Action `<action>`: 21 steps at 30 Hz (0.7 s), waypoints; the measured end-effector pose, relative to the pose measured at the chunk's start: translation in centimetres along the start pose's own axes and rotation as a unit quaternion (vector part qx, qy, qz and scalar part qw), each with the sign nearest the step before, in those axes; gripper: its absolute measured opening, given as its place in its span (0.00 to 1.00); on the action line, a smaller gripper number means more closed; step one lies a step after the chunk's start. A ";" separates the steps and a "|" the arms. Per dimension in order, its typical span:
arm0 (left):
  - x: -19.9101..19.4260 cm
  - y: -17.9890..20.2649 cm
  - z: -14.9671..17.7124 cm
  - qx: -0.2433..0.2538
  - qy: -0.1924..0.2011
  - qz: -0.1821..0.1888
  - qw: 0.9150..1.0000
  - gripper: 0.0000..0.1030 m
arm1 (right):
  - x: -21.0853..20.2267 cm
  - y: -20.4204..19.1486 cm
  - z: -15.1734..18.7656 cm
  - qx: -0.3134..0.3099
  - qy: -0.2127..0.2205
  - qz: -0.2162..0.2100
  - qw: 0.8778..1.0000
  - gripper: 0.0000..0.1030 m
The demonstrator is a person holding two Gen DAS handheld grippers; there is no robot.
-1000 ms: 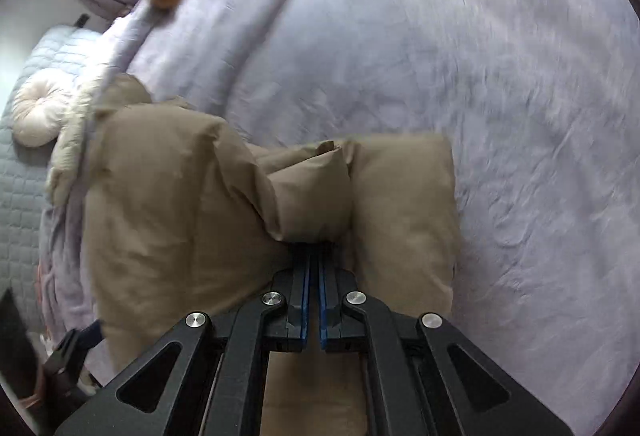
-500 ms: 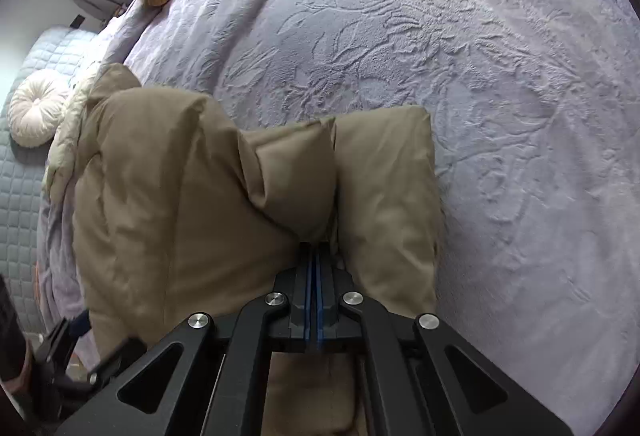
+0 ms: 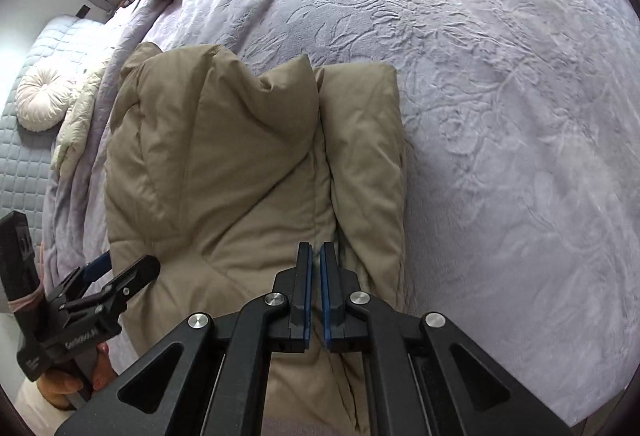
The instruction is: Fold large clothes
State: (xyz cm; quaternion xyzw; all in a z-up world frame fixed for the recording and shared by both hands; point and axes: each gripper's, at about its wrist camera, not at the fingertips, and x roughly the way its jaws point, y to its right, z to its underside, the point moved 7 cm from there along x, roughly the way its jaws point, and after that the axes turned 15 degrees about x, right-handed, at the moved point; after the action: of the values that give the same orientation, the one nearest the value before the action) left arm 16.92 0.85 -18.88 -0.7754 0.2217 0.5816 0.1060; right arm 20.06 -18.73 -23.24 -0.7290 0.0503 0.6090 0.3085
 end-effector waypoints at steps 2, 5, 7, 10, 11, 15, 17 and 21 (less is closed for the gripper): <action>-1.1 0.1 0.3 0.005 0.006 -0.004 1.000 0.96 | -0.6 -0.1 0.4 0.001 0.001 0.000 1.000 0.04; -2.5 0.3 0.9 0.012 0.009 -0.009 1.000 0.96 | -1.8 0.0 1.2 -0.003 -0.001 -0.001 1.000 0.04; -3.4 0.4 1.3 0.012 0.010 -0.012 1.000 0.96 | -2.5 0.0 2.0 -0.004 -0.003 -0.003 1.000 0.04; -4.8 0.5 2.0 0.011 0.010 -0.016 1.000 0.96 | -3.0 0.0 3.0 -0.005 -0.007 0.000 1.000 0.05; -5.2 0.5 2.4 0.010 0.009 -0.016 1.000 0.96 | -3.2 0.1 3.4 -0.004 -0.010 0.001 1.000 0.05; -6.9 1.1 3.7 0.011 0.005 -0.017 1.000 0.96 | -3.8 0.1 4.7 -0.002 -0.019 0.003 1.000 0.05; -7.9 1.5 4.3 0.012 0.006 -0.023 1.000 0.99 | -4.3 0.0 5.3 -0.002 -0.020 0.003 1.000 0.05; -9.4 1.9 4.8 0.011 0.007 -0.026 1.000 0.99 | -5.5 -0.2 6.2 -0.002 -0.016 0.000 1.000 0.05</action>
State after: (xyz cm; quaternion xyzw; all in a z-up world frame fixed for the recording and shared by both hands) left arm 9.78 3.27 -11.27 -0.7838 0.2086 0.5707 0.1285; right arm 13.48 -17.06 -18.53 -0.7200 0.0440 0.6203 0.3080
